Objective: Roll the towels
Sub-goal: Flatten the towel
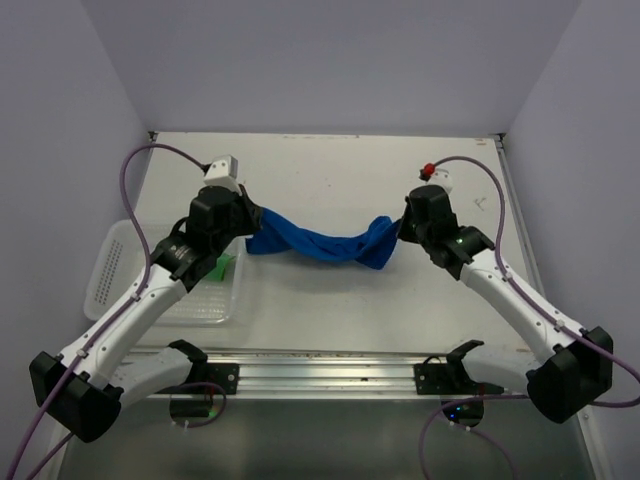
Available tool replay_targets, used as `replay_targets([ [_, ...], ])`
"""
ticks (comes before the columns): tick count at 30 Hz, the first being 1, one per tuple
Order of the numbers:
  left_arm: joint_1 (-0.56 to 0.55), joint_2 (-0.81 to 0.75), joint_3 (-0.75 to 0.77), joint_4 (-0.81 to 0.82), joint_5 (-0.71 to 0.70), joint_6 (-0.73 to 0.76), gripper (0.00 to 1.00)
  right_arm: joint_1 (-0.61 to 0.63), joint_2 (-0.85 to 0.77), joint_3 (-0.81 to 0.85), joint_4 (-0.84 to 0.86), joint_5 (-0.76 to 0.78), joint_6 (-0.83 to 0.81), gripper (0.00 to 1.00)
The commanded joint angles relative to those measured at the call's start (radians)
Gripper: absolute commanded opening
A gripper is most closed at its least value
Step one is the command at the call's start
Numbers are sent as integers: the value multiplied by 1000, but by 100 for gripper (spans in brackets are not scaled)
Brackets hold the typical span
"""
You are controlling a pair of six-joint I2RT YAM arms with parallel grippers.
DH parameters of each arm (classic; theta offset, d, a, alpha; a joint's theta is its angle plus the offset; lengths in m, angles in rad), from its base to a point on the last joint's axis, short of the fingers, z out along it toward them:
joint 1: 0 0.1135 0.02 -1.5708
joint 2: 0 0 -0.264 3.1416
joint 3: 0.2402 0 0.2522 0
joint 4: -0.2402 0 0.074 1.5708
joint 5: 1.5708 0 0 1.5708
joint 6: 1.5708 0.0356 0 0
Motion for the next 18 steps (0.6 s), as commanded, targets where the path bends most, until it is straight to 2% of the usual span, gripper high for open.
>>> replay_targets([
  [1, 4, 4, 67, 29, 4, 34, 0, -4, 22, 156, -170, 100, -192, 0],
  [6, 4, -12, 39, 40, 22, 15, 0, -4, 118, 333, -278, 176, -312, 0],
  [9, 4, -22, 7, 37, 36, 3, 0, -3, 210, 413, -318, 119, -373, 0],
  [11, 4, -35, -27, 42, 48, -5, 0, -1, 269, 446, -333, 64, -384, 0],
  [14, 4, -45, -58, 37, 56, -17, 0, -3, 272, 418, -298, 45, -369, 0],
  [18, 4, -55, -12, 6, 16, 0, 0, -4, 261, 451, -316, 161, -375, 0],
])
